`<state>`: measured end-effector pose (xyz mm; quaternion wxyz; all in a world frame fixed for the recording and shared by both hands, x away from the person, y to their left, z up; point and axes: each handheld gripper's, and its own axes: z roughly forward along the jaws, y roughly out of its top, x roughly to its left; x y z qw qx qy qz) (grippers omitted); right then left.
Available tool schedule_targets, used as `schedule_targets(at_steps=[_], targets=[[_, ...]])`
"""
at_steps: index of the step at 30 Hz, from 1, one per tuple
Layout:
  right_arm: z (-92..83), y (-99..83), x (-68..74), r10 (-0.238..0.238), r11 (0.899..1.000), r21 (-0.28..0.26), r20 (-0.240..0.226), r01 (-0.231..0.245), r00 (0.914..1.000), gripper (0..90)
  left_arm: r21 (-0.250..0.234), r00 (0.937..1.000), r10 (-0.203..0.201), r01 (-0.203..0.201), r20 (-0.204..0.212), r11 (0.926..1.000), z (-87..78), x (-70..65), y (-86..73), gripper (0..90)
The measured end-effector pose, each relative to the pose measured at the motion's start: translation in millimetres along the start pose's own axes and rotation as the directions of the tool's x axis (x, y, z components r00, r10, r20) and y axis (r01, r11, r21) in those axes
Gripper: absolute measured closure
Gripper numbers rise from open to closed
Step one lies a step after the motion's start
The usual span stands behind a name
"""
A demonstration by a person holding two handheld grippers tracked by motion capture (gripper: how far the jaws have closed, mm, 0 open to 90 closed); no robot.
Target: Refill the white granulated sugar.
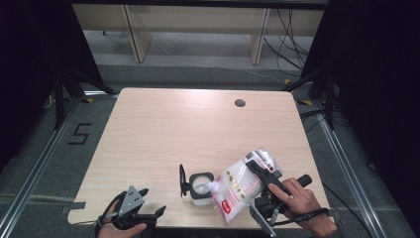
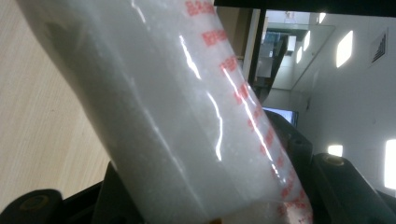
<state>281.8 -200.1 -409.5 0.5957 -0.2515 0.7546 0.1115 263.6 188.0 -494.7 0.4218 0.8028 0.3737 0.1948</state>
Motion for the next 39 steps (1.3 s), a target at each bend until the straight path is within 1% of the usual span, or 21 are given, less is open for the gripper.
schedule_targets(at_steps=[3,4,9,10,12,13,15,17,18,19,20,21,23,25,27,30,32,35,37,38,39], targets=[[-0.7,-1.3,2.9,0.064,0.998,0.015,-0.012,-0.064,0.9979,50.4,0.001,0.9999,0.01,-0.01,0.003,1.0,-0.5,0.2,-0.5,18.5],[0.1,-2.4,1.2,0.04,0.999,0.001,-0.006,-0.04,0.9992,50.4,-0.001,1.0,0.006,-0.006,0.003,1.0,-0.4,0.6,0.1,18.5],[1.1,-7.5,5.7,0.105,0.994,0.012,-0.025,-0.104,0.9942,50.4,0.002,1.0,0.009,-0.009,0.004,1.0,-0.5,0.6,-0.3,18.5],[1.1,-8.0,5.9,0.104,0.995,0.015,-0.026,-0.103,0.9943,50.4,0.013,0.9997,0.022,-0.022,0.004,0.9997,-1.1,2.2,0.3,18.5],[0.7,-8.5,4.6,0.093,0.996,0.016,-0.032,-0.092,0.9951,50.5,-0.004,0.9997,-0.023,0.023,0.004,0.9997,0.2,-1.3,-0.7,18.5],[1.1,-8.7,3.5,0.078,0.997,0.004,-0.027,-0.077,0.9966,50.5,0.0,0.9999,-0.011,0.011,0.004,0.9999,-0.3,-0.9,-0.9,18.5],[1.5,-9.2,3.9,0.087,0.996,-0.003,-0.028,-0.087,0.9958,50.6,0.003,1.0,0.009,-0.009,0.003,1.0,-0.7,0.9,-0.4,18.5],[1.8,-9.2,4.7,0.087,0.996,0.001,-0.029,-0.087,0.9958,50.7,0.015,1.0,0.001,-0.001,0.002,0.9999,-1.5,1.3,-0.3,18.5],[0.6,-9.6,8.0,0.121,0.992,0.025,-0.056,-0.12,0.991,50.7,-0.005,0.9997,-0.024,0.024,0.001,0.9997,-0.3,-1.2,-1.0,18.5],[1.4,-9.7,8.3,0.127,0.992,0.016,-0.045,-0.127,0.9909,50.7,-0.01,0.9994,-0.033,0.033,0.004,0.9994,0.0,-2.1,-1.3,18.5],[1.4,-9.8,8.1,0.126,0.992,0.011,-0.045,-0.126,0.991,50.7,0.005,1.0,-0.01,0.01,-0.001,0.9999,-1.1,0.2,-0.8,18.5],[1.3,-10.2,5.3,0.098,0.995,0.0,-0.038,-0.098,0.9945,50.8,-0.005,0.9997,-0.024,0.024,0.002,0.9997,-0.1,0.0,-0.7,18.5],[1.0,-10.7,5.5,0.105,0.994,-0.008,-0.033,-0.105,0.9939,50.8,-0.004,0.9998,-0.02,0.02,0.001,0.9998,-0.2,0.1,-0.7,18.5],[1.2,-9.6,4.9,0.094,0.995,-0.01,-0.036,-0.095,0.9949,50.9,0.003,0.9999,0.01,-0.01,0.002,0.9999,-0.9,1.0,-0.9,18.5],[1.8,-8.6,5.4,0.102,0.995,-0.017,-0.036,-0.103,0.9941,50.9,-0.006,0.9997,-0.023,0.023,0.001,0.9997,0.1,0.0,-0.7,18.5],[1.8,-9.3,5.3,0.099,0.995,-0.022,-0.041,-0.1,0.9943,50.9,0.005,0.9999,0.011,-0.011,0.001,0.9999,-1.8,1.0,-0.6,18.5],[1.6,-10.3,7.7,0.135,0.991,-0.009,-0.049,-0.136,0.9897,50.9,-0.004,0.9997,-0.023,0.023,0.0,0.9997,-0.5,0.3,-0.9,18.5],[1.2,-12.4,5.4,0.11,0.994,-0.009,-0.064,-0.11,0.9919,50.9,0.001,0.9998,-0.018,0.018,0.001,0.9998,-1.2,-0.4,-1.0,18.5],[2.7,-12.2,6.7,0.122,0.992,-0.017,-0.058,-0.123,0.9908,51.0,0.002,0.9999,0.013,-0.013,-0.002,0.9999,-1.2,1.9,-0.6,18.5],[2.5,-11.7,6.8,0.116,0.993,-0.016,-0.056,-0.117,0.9917,51.1,-0.004,0.9997,-0.025,0.025,0.001,0.9997,-0.5,0.1,-0.8,18.5],[3.2,-11.5,7.6,0.123,0.992,-0.022,-0.053,-0.124,0.991,51.3,-0.002,0.9998,-0.019,0.019,0.0,0.9998,-0.9,0.5,-0.5,18.5]])
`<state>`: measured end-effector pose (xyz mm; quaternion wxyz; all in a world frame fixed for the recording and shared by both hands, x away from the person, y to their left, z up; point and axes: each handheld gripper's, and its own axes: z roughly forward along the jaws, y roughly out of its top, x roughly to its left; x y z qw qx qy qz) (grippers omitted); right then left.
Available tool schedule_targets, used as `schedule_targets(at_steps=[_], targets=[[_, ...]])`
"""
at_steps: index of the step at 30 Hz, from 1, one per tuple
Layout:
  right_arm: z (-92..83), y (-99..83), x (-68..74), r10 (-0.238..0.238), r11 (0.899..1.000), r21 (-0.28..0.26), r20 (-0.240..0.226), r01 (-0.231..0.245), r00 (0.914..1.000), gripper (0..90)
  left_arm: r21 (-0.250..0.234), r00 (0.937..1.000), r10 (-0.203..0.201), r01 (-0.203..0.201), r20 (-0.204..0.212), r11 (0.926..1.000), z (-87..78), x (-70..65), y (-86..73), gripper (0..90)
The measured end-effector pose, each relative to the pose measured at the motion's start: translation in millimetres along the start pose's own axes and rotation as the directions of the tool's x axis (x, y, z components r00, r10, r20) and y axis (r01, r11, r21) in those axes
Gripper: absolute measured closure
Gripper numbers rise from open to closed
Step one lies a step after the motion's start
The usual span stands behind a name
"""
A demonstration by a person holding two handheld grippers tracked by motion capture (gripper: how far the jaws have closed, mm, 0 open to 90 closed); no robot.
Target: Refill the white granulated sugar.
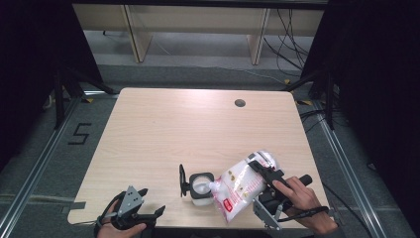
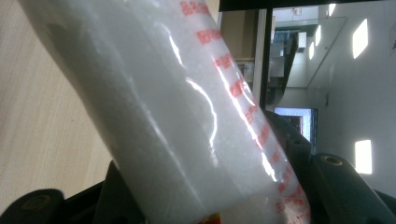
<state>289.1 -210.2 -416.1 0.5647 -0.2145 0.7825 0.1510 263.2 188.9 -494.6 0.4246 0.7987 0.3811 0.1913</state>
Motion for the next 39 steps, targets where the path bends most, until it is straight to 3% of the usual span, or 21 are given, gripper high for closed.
schedule_targets(at_steps=[1,2,3,5,6,7,8,9,10,11,17,21,25,28,30,31,33,34,37,38,39], targets=[[0.4,-0.2,0.3,0.005,1.0,-0.004,-0.003,-0.005,1.0,51.3,0.0,1.0,-0.001,0.001,0.0,1.0,-0.2,-0.5,-0.3,18.5],[0.3,-1.0,3.9,0.052,0.999,0.007,-0.011,-0.052,0.9986,51.4,0.004,1.0,0.003,-0.003,0.0,1.0,-0.7,-0.8,-0.7,18.5],[1.1,-1.4,4.0,0.048,0.999,0.003,-0.015,-0.048,0.9987,51.4,0.007,0.9997,0.025,-0.025,0.001,0.9996,-1.2,0.5,-0.4,18.5],[1.8,-2.3,3.5,0.035,0.999,0.006,-0.024,-0.035,0.9991,51.7,-0.002,1.0,-0.003,0.003,-0.001,1.0,-0.1,-0.2,-0.2,18.5],[2.8,-3.5,2.5,0.004,1.0,0.005,-0.032,-0.004,0.9995,52.0,0.0,0.9999,0.017,-0.017,-0.002,0.9999,-0.5,0.8,0.2,18.5],[3.4,-4.1,6.1,0.046,0.999,0.011,-0.034,-0.046,0.9984,52.2,0.004,1.0,0.001,-0.001,-0.005,1.0,-0.6,-0.8,-0.7,18.5],[5.1,-4.8,5.7,0.014,1.0,0.007,-0.039,-0.013,0.9992,52.6,0.006,0.9999,0.012,-0.012,0.0,0.9999,-0.9,-0.4,-0.8,18.5],[5.3,-5.3,8.8,0.04,0.999,0.017,-0.045,-0.039,0.9982,53.0,0.005,1.0,0.004,-0.004,0.001,1.0,-0.7,-0.6,-0.8,18.5],[7.4,-5.5,8.2,0.014,1.0,0.0,-0.042,-0.014,0.999,53.3,0.0,1.0,0.0,0.0,-0.001,1.0,-0.3,-0.2,-0.4,18.5],[7.7,-6.0,12.7,0.059,0.998,0.015,-0.057,-0.059,0.9966,53.8,-0.003,1.0,0.0,0.0,-0.001,1.0,-0.4,-0.2,-0.1,18.5],[13.0,-4.4,20.8,0.005,1.0,0.029,-0.101,-0.002,0.9949,61.4,-0.002,0.9998,0.02,-0.02,-0.001,0.9998,-0.8,0.8,0.3,18.5],[13.8,-3.5,27.3,-0.022,0.998,0.053,-0.125,0.029,0.9919,65.3,-0.001,1.0,-0.004,0.004,0.001,1.0,-0.3,-0.5,-0.4,18.5],[16.0,-4.3,29.9,-0.018,0.999,0.043,-0.115,0.023,0.9933,66.0,0.003,0.9999,0.017,-0.017,-0.001,0.9998,-0.9,0.0,-0.2,18.5],[17.3,-5.6,28.5,-0.023,0.999,0.022,-0.114,0.026,0.9932,66.4,0.002,1.0,-0.003,0.003,0.002,1.0,-0.4,-0.7,-0.5,18.5],[16.2,-6.5,30.9,0.009,0.999,0.034,-0.117,-0.005,0.9931,66.5,0.005,0.9997,0.024,-0.024,-0.001,0.9997,-1.0,0.4,-0.1,18.5],[18.3,-7.5,28.4,-0.018,1.0,-0.002,-0.11,0.017,0.9938,66.6,0.006,0.9995,0.03,-0.03,-0.005,0.9995,-1.0,1.0,0.1,18.5],[16.6,-11.3,34.6,0.091,0.996,0.022,-0.13,-0.089,0.9874,66.7,0.001,1.0,-0.002,0.002,0.002,1.0,-0.8,-0.7,-0.5,18.5],[19.0,-12.6,28.9,0.02,0.999,-0.025,-0.122,-0.023,0.9924,66.7,-0.001,1.0,-0.004,0.004,0.001,1.0,-0.8,-0.8,-0.5,18.5],[18.9,-19.9,31.1,0.078,0.995,-0.055,-0.135,-0.086,0.9878,66.9,-0.005,1.0,-0.009,0.009,0.001,0.9999,-0.8,-0.8,-0.5,18.5],[18.2,-21.9,36.3,0.153,0.986,-0.041,-0.158,-0.162,0.9754,67.0,-0.004,1.0,-0.008,0.008,0.001,1.0,-0.8,-0.7,-0.5,18.5],[18.7,-24.0,36.5,0.157,0.984,-0.06,-0.162,-0.168,0.9742,67.0,-0.002,1.0,-0.006,0.006,0.002,1.0,-0.8,-0.6,-0.5,18.5]])
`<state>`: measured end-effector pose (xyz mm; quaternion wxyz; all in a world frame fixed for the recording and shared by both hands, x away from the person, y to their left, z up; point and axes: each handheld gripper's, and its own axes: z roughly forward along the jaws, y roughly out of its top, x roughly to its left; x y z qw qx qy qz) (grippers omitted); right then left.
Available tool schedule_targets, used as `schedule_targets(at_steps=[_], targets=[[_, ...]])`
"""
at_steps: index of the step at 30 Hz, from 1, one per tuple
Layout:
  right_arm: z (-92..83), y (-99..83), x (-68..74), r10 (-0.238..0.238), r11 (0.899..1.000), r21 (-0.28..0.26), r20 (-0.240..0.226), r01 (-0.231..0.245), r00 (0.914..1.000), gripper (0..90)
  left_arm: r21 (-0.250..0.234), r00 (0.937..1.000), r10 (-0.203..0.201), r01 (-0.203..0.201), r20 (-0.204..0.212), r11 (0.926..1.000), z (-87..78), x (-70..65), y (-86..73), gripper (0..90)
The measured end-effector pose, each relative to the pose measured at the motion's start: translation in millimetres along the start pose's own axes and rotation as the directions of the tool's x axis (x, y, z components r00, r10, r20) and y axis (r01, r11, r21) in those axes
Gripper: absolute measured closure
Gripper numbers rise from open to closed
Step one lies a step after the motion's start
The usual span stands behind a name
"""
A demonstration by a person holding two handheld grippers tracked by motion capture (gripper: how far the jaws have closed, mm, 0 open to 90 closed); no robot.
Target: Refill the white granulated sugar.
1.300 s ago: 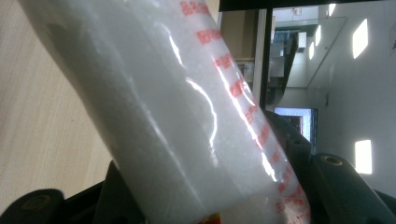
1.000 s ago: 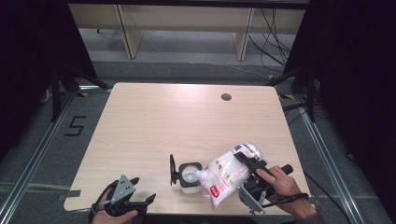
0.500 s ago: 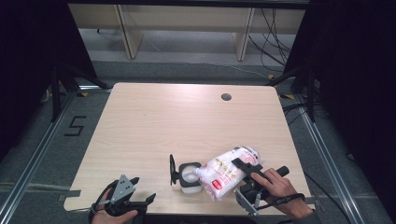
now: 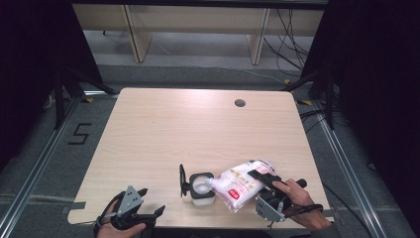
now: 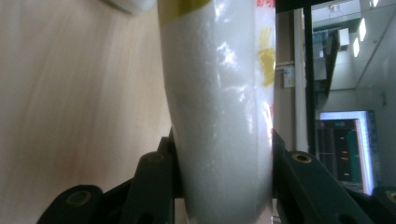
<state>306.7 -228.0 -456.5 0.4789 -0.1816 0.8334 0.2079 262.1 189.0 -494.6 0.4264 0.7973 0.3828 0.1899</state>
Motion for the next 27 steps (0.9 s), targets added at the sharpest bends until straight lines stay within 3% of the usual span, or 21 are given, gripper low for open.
schedule_targets(at_steps=[1,2,3,4,5,6,7,8,10,12,13,14,16,17,19,22,23,24,25,27], targets=[[-1.4,-2.2,0.6,0.016,1.0,0.007,-0.003,-0.016,0.9999,67.1,-0.001,1.0,-0.001,0.001,0.0,1.0,0.0,-0.2,0.1,18.5],[-0.1,-4.0,-1.1,0.034,0.999,-0.024,-0.011,-0.035,0.9994,67.2,0.0,0.9999,0.01,-0.01,-0.002,0.9999,-0.3,0.3,0.3,18.5],[0.0,-6.6,2.0,0.101,0.994,-0.032,-0.017,-0.102,0.9947,67.2,0.0,0.9996,0.028,-0.028,-0.001,0.9996,-0.6,1.2,0.7,18.5],[-0.2,-9.2,1.0,0.138,0.989,-0.048,-0.025,-0.139,0.9901,67.2,0.0,1.0,-0.003,0.003,-0.002,1.0,-0.4,-0.4,0.1,18.5],[0.6,-12.4,-1.4,0.151,0.985,-0.08,-0.031,-0.154,0.988,67.3,0.0,1.0,-0.001,0.001,-0.003,1.0,-0.5,-0.2,0.1,18.5],[1.0,-15.7,-1.6,0.186,0.976,-0.105,-0.037,-0.189,0.9819,67.4,0.001,1.0,-0.001,0.001,-0.003,1.0,-0.4,-0.1,0.1,18.5],[1.0,-18.0,-1.5,0.223,0.967,-0.119,-0.049,-0.227,0.9736,67.4,0.002,0.9996,0.027,-0.027,-0.005,0.9996,-0.9,1.6,0.7,18.5],[0.8,-23.0,2.1,0.337,0.929,-0.134,-0.071,-0.344,0.9387,67.5,0.001,0.9996,0.027,-0.027,-0.003,0.9996,-0.8,1.6,0.6,18.5],[1.6,-28.8,3.2,0.423,0.884,-0.167,-0.114,-0.437,0.8988,67.6,0.0,0.9997,0.025,-0.025,-0.002,0.9997,-0.7,1.5,0.6,18.5],[3.4,-35.9,3.8,0.478,0.849,-0.185,-0.127,-0.494,0.869,67.7,-0.001,1.0,-0.001,0.001,0.0,1.0,0.0,0.0,0.1,18.5],[4.5,-41.1,4.7,0.511,0.827,-0.186,-0.142,-0.53,0.8477,67.8,0.0,1.0,-0.001,0.001,0.0,1.0,0.0,-0.1,0.1,18.5],[5.8,-45.7,6.3,0.552,0.796,-0.194,-0.154,-0.573,0.8192,67.9,0.0,1.0,0.0,0.0,0.0,1.0,-0.1,-0.1,0.2,18.5],[8.6,-56.0,8.7,0.608,0.75,-0.199,-0.168,-0.631,0.7757,68.4,-0.003,0.9999,0.013,-0.013,-0.002,0.9999,-0.7,1.2,0.7,18.5],[9.8,-60.5,8.1,0.618,0.737,-0.215,-0.17,-0.641,0.7675,68.5,-0.002,1.0,0.004,-0.004,-0.006,1.0,-0.7,0.9,0.5,18.5],[9.3,-67.6,8.0,0.668,0.686,-0.222,-0.187,-0.693,0.7206,68.6,0.002,0.9996,0.028,-0.028,-0.006,0.9996,-0.3,2.2,0.7,18.5],[9.2,-75.6,8.6,0.706,0.645,-0.228,-0.187,-0.729,0.6833,68.7,0.001,0.9997,0.023,-0.023,-0.004,0.9997,0.0,1.3,0.7,18.5],[8.4,-77.2,9.3,0.725,0.627,-0.225,-0.181,-0.745,0.6648,68.7,0.003,0.9999,0.012,-0.012,-0.004,0.9999,0.2,0.7,0.4,18.5],[9.2,-78.7,8.9,0.727,0.623,-0.235,-0.181,-0.747,0.6628,68.7,0.0,1.0,-0.001,0.001,-0.003,1.0,1.0,0.0,-0.1,18.5],[9.5,-80.6,8.8,0.742,0.604,-0.232,-0.185,-0.762,0.6443,68.7,0.004,0.9999,0.01,-0.01,-0.003,0.9999,0.6,0.6,0.1,18.5],[9.8,-82.9,8.0,0.748,0.599,-0.226,-0.184,-0.768,0.6372,68.7,0.002,1.0,0.002,-0.002,-0.002,1.0,0.4,0.1,0.1,18.5]])
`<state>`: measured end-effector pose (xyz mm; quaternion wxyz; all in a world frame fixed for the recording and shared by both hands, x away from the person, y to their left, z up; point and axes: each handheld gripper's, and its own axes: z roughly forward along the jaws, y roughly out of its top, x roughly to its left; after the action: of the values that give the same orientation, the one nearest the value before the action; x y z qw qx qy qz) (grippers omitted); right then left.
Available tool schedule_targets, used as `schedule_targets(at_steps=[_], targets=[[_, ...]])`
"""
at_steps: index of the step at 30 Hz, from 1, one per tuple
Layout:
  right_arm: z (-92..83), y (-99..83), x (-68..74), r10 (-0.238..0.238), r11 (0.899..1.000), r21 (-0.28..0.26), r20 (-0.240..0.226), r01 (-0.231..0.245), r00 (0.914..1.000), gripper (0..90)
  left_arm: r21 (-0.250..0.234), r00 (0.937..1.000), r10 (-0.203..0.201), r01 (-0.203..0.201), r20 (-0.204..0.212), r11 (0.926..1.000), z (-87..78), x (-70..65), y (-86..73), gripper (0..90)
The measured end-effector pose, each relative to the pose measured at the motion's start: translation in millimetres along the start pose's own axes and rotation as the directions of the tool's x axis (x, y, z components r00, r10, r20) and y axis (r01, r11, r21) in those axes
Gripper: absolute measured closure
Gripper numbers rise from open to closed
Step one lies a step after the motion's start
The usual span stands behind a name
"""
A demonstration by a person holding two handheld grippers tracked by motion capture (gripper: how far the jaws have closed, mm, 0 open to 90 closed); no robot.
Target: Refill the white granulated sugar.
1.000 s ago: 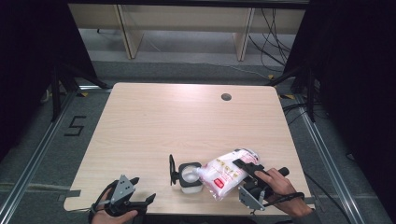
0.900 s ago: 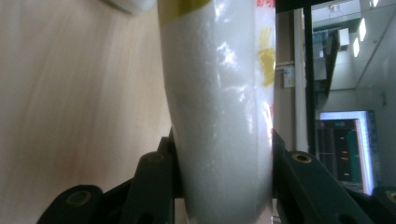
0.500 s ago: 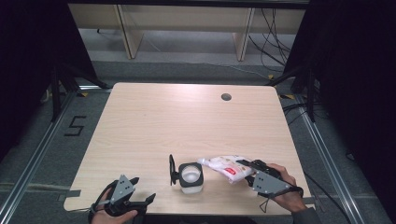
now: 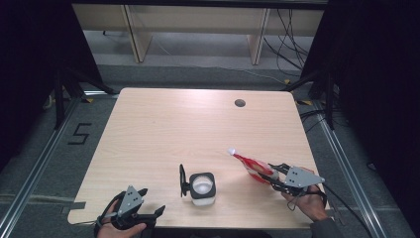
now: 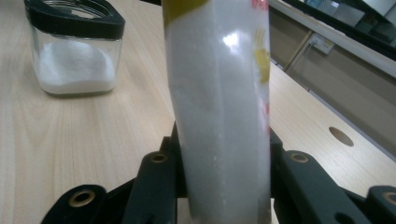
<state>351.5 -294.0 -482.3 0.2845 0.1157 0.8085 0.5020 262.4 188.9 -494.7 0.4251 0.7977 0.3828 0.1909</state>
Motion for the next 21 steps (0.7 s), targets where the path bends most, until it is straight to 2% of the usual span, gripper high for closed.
schedule_targets(at_steps=[2,3,4,5,6,7,8,9,10,12,13,14,15,16,18,21], targets=[[-1.5,-1.6,-1.3,0.016,1.0,0.008,-0.002,-0.016,0.9999,68.7,0.0,0.9998,0.022,-0.022,-0.002,0.9998,-0.4,1.4,0.5,18.5],[-1.7,-2.6,-2.1,0.035,0.999,0.012,-0.002,-0.035,0.9994,68.7,0.0,0.9998,0.02,-0.02,-0.002,0.9998,-0.2,1.3,0.5,18.5],[-1.7,-3.3,-4.0,0.026,1.0,0.002,0.007,-0.026,0.9996,68.7,0.001,0.9998,0.022,-0.022,-0.002,0.9998,-0.3,1.3,0.5,18.5],[-2.8,-3.7,-5.7,0.034,0.999,0.004,0.003,-0.034,0.9994,68.7,0.0,1.0,-0.002,0.002,0.0,1.0,-0.2,-0.1,0.0,18.5],[-2.5,-4.4,-5.7,0.057,0.998,-0.003,0.014,-0.057,0.9983,68.8,0.002,1.0,0.002,-0.002,-0.003,1.0,-0.4,0.3,0.0,18.5],[-2.5,-4.8,-7.1,0.046,0.999,-0.009,0.015,-0.046,0.9988,68.7,-0.002,1.0,-0.001,0.001,0.001,1.0,-0.5,0.0,0.1,18.5],[-3.7,-5.0,-5.3,0.076,0.997,-0.002,0.023,-0.076,0.9969,68.7,-0.002,1.0,0.007,-0.007,0.0,1.0,-0.6,0.6,0.2,18.5],[-3.1,-4.8,-7.5,0.047,0.999,-0.008,0.019,-0.047,0.9987,68.7,-0.002,0.9997,0.024,-0.024,-0.001,0.9997,-0.9,1.6,0.6,18.5],[-3.6,-4.8,-6.4,0.058,0.998,-0.005,0.024,-0.058,0.998,68.8,0.0,0.9996,0.028,-0.028,-0.004,0.9996,-1.2,1.5,0.7,18.5],[-3.9,-4.5,-5.2,0.078,0.997,0.003,0.024,-0.078,0.9966,68.8,-0.017,1.0,-0.01,0.01,0.002,0.9998,0.3,-0.5,-0.1,18.5],[-3.2,-4.7,-6.6,0.068,0.998,-0.003,0.023,-0.068,0.9974,68.7,-0.017,1.0,-0.008,0.008,-0.001,0.9998,-0.1,-0.5,0.0,18.5],[-4.1,-4.7,-6.5,0.088,0.996,0.003,0.021,-0.088,0.9959,68.8,-0.015,1.0,-0.007,0.007,-0.001,0.9999,-0.2,-0.5,-0.1,18.5],[-4.3,-5.2,-8.3,0.072,0.997,-0.001,0.021,-0.072,0.9972,68.7,-0.015,1.0,-0.007,0.007,-0.002,0.9999,-0.3,-0.5,-0.1,18.5],[-5.9,-5.5,-7.6,0.109,0.994,0.013,0.013,-0.109,0.9939,68.7,-0.015,1.0,-0.007,0.007,-0.002,0.9999,-0.3,-0.5,-0.1,18.5],[-5.5,-7.6,-9.1,0.117,0.993,-0.012,0.032,-0.117,0.9926,68.7,-0.016,1.0,-0.007,0.007,-0.002,0.9998,-0.2,-0.6,0.0,18.5],[-8.3,-8.7,-11.1,0.144,0.989,0.005,0.021,-0.145,0.9893,68.7,-0.008,1.0,-0.002,0.001,-0.004,1.0,-0.8,-0.2,0.1,18.5]])
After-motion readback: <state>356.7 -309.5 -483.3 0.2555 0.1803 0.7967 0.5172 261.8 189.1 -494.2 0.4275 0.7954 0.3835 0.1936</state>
